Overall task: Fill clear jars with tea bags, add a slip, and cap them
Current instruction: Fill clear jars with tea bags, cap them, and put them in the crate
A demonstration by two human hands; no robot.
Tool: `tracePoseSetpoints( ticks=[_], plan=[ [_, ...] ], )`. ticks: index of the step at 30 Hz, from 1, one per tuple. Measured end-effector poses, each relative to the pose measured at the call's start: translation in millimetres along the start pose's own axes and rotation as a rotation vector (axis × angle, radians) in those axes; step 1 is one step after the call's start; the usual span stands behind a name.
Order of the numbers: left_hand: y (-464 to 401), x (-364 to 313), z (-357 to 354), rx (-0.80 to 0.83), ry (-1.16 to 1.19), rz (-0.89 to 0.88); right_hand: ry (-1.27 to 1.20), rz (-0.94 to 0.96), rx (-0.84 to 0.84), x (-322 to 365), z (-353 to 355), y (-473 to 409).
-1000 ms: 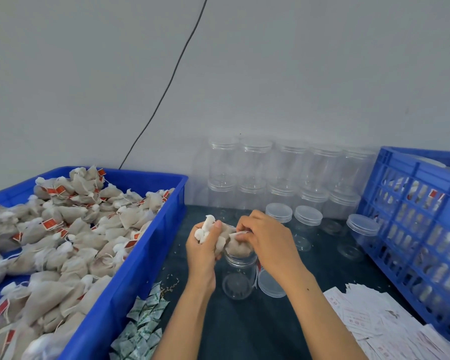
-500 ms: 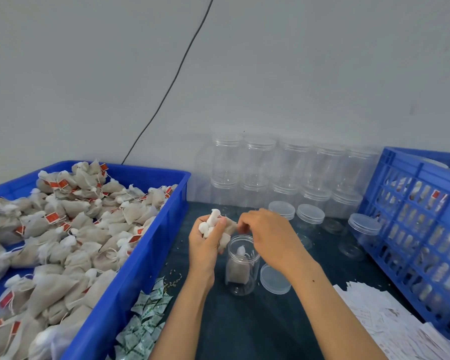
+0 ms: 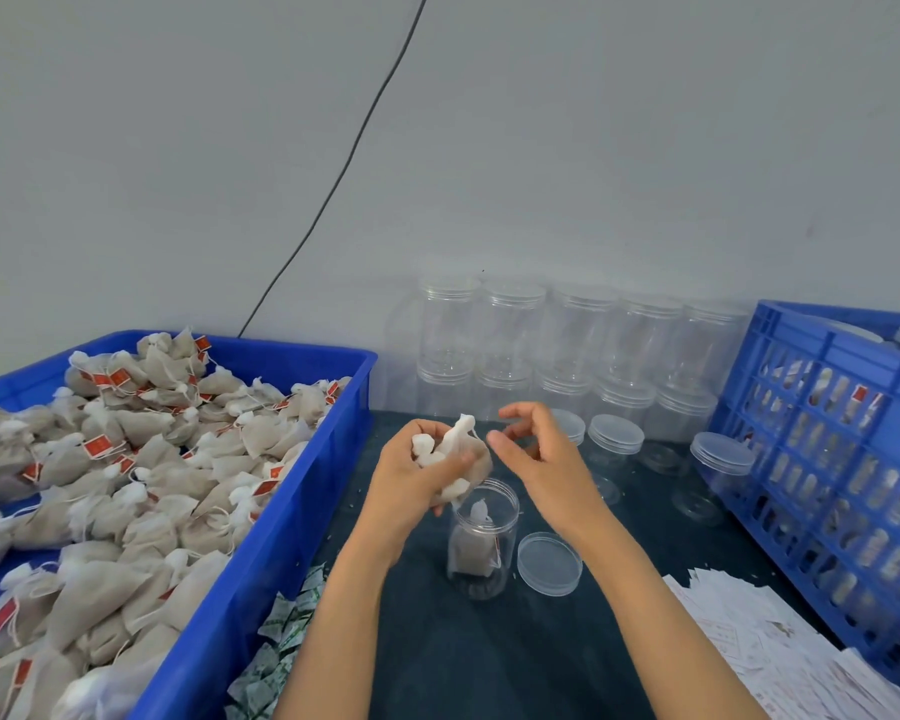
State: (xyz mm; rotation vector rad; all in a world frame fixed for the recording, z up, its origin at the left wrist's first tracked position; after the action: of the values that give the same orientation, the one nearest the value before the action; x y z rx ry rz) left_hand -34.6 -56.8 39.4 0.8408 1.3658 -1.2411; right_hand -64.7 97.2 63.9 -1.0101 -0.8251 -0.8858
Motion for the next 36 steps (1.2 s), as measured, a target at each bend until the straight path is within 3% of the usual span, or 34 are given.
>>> tracePoseSetpoints(
  ticks=[3, 7, 11, 14, 21, 26, 31, 36],
  plan=[
    [3.2, -3.5, 0.0, 0.12, -0.038, -0.014, 0.088, 0.04, 0.079, 1.8, -3.2, -4.1],
    [5.5, -5.4, -1.2, 0.197, -0.055, 0.012, 0.226, 0.05, -0.04, 1.0, -0.6, -6.7],
    [2.2, -7.6, -3.5, -0.005, -0.189, 0.019, 0.353, 0.104, -0.062, -0.2, 4.2, -5.1],
    [-0.2, -9.4, -7.1, -0.135, -0.314, -0.019, 0.416, 0.144, 0.011, 0.6, -0.9, -1.1],
    [2.5, -9.5, -2.7, 0.008, -0.675, -0.016, 0.592, 0.205, 0.177, 6.9, -3.9, -1.1],
    [5.7, -13.5, 4.3, 0.164, -0.543, 0.019, 0.771, 0.173, 0.353, 9.4, -3.4, -2.5],
    [6.9, -14.5, 7.2, 0.144, -0.4, 0.094, 0.961, 0.102, 0.558, 5.7, -11.5, -3.0],
    [5.0, -18.5, 8.4, 0.059, -0.256, 0.15, 0.907, 0.178, 0.5, 11.1, -8.2, -3.9]
  ],
)
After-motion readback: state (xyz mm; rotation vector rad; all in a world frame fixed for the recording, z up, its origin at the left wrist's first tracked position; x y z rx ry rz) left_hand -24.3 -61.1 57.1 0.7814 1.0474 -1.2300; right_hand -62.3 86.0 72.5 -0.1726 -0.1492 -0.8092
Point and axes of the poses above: each hand's wrist, its own y-axis away from the middle knuckle, its own z-axis out of the back of the hand, x = y × z, the point moved 1 cm from there along -y, towards the middle knuckle, and after that the axes turned 8 degrees about -y, right-handed, at the moved point
